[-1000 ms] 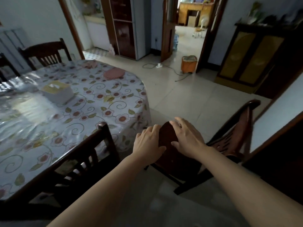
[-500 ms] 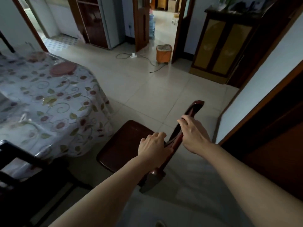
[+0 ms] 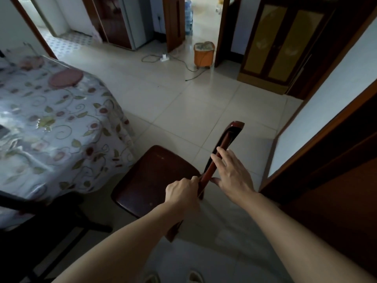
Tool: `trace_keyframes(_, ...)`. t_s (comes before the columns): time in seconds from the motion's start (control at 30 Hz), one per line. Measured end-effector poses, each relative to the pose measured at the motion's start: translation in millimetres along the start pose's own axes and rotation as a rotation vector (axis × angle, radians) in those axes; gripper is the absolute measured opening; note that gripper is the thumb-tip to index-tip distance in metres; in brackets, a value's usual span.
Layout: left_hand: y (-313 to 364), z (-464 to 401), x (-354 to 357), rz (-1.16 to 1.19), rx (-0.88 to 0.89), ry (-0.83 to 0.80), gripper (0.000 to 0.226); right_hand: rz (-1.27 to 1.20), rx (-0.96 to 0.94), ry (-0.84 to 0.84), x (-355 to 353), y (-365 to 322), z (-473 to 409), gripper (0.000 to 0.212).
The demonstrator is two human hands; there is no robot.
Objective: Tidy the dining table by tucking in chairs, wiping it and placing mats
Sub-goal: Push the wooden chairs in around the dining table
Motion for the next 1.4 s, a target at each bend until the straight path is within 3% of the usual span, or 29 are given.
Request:
trace_keyframes(0.2,-46,-1,-38,0.097,-0.118,0.091,0.021,0.091,-0.057,0.115,-5,-36,-42,0.067)
trace_keyframes(0.37,-90,-9,-82,0.148,-0.24,0.228,0.025,0.14,-0.154,0.205,-27,-81,-96,0.069)
trace_keyframes(0.7,-192,-60,-147,0.186,-0.414,0.371,0.018,0.174,-0.394,0.328,-68,-160,-218,0.041)
trace_keyframes(0.8,-210,-71,-161,0.161,-0.434,0.375,0.024,0.176,-0.492,0.276,-88,-182,-246,0.019)
trace_keyframes(0.97,-234,-79,-175,0.098,-0.519,0.413,0.039,0.375,-0.644,0.039,-98,-207,-289,0.034)
trace_keyframes(1.17,-266,-89,-198,0.151,-0.65,0.464,0.034,0.413,-0.809,0.034,-106,-233,-331,0.058)
trace_keyframes(1.4,-307,-97,-233,0.142,-0.796,0.522,0.032,0.36,-0.995,0.048,-114,-275,-381,0.066)
Point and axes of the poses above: each hand's wrist, its own z-axis away from the middle knuckle, its own x-axis out of the palm, y = z × x, the point moved 5 cm from there along -z, towards the middle knuckle, and after that the axes turned 5 degrees about z, right-handed, at the moved point
